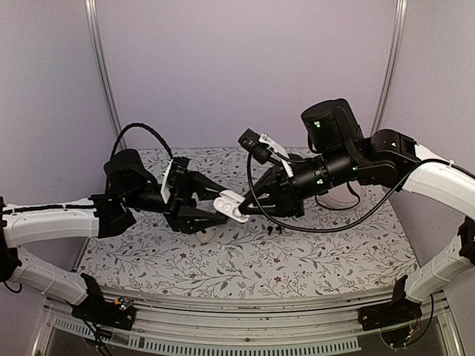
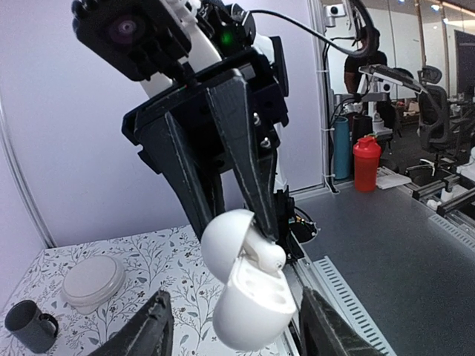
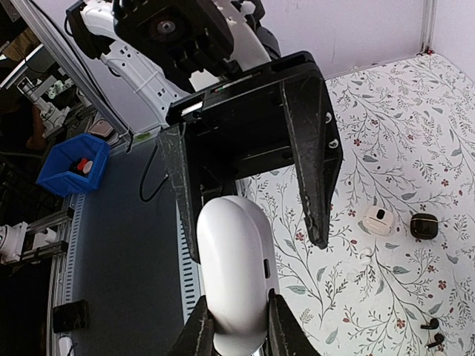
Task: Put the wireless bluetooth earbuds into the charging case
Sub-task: Pass from the right arm to the left
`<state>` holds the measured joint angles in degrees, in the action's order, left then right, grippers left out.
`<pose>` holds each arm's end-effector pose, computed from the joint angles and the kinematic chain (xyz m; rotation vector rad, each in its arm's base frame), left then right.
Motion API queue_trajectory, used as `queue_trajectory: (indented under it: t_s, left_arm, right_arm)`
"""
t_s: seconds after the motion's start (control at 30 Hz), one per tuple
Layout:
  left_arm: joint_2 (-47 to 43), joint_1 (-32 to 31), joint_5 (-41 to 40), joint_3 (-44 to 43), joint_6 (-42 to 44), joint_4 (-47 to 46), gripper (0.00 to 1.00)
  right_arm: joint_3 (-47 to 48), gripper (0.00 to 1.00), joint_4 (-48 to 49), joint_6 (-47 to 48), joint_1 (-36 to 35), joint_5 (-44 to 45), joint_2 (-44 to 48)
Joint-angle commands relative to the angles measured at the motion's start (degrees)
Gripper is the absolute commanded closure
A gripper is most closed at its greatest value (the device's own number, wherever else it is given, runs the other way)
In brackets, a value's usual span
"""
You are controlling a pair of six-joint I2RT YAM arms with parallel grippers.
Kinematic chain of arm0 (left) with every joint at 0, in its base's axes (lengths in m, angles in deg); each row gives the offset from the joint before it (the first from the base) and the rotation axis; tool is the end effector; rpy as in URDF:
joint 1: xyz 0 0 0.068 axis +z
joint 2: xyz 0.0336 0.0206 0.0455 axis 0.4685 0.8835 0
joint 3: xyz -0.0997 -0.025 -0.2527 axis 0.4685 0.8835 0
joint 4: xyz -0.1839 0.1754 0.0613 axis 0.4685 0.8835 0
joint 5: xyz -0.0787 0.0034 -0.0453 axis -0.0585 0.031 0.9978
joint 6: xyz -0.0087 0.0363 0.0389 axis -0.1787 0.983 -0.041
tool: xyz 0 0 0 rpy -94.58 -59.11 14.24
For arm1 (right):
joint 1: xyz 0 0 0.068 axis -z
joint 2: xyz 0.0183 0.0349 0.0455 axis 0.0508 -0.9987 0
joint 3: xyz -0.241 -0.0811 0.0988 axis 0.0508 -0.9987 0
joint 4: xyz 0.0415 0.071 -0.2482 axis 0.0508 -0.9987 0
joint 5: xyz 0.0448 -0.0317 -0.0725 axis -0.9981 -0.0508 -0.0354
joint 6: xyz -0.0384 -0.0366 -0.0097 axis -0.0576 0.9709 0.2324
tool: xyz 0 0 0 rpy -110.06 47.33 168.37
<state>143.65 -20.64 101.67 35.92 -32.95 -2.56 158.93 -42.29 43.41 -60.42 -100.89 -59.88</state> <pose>0.1603 -0.2228 0.3143 1.2988 1.0003 -1.2800 0.1268 0.2851 0.4032 -1.3646 1.8250 1.1097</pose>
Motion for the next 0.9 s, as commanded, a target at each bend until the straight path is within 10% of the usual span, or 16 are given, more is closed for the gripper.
queue_trajectory:
  t_s: [0.0,0.87]
  left_arm:
    - [-1.4,0.3,2.3,-1.9,7.3,7.0,0.43]
    - [-3.0,-0.7,3.1,-5.3,19.1,21.7,0.54]
  right_arm:
    - [2.7,0.94,-1.2,1.5,0.0,-1.8,-0.1]
    - [6.8,0.93,-7.3,4.8,0.0,-3.9,-4.5]
